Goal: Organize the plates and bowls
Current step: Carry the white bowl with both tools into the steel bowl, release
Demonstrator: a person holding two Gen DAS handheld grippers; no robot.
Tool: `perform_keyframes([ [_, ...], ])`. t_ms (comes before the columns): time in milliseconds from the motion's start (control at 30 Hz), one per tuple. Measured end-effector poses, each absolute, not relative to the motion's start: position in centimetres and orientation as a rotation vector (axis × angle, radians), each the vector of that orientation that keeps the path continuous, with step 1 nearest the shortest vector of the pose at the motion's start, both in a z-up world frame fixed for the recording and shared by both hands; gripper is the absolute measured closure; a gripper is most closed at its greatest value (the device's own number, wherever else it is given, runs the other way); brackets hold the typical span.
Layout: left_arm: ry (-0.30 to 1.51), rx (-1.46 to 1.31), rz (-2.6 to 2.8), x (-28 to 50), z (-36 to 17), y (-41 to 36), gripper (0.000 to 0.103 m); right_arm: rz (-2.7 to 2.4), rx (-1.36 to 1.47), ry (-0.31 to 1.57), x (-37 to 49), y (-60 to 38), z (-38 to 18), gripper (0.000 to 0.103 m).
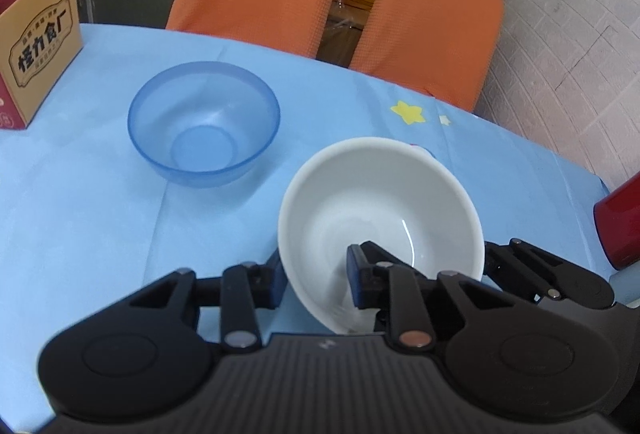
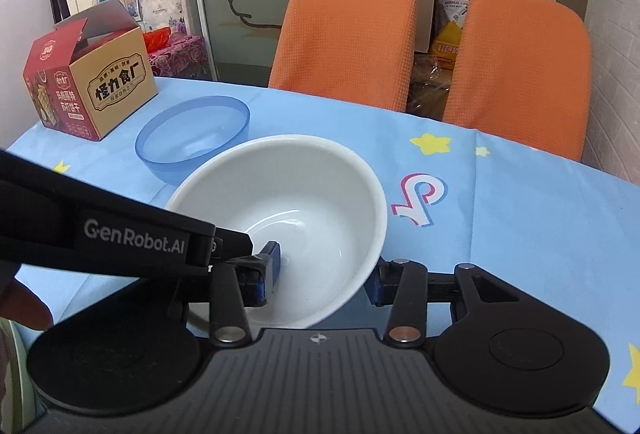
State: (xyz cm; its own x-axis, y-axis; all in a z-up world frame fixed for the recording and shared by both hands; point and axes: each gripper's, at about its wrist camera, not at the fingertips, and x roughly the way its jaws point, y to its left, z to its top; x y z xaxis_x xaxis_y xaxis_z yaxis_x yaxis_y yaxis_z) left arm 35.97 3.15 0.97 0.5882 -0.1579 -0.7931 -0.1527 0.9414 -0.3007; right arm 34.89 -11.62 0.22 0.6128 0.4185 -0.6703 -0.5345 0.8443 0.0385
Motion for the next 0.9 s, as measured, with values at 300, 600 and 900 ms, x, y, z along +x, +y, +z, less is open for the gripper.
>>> perform_keyframes([
  [300,0.874,-0.33,-0.053,32.0,5.2,1.7,0.081,0.518,-0.186,0.649,31.3,-13.0,4.2,0.028],
  [600,0.794,-0.29,-0.112,24.7,8.7,-0.5,0.081,0.469,-0.128,0.539,23.3,-15.4,7.2,0.028],
  [900,0.785,-0.177,-0.128,17.2,6.6,-2.0,0.081,0.39,-0.105,0.526,15.6,-15.2,4.9,0.026],
])
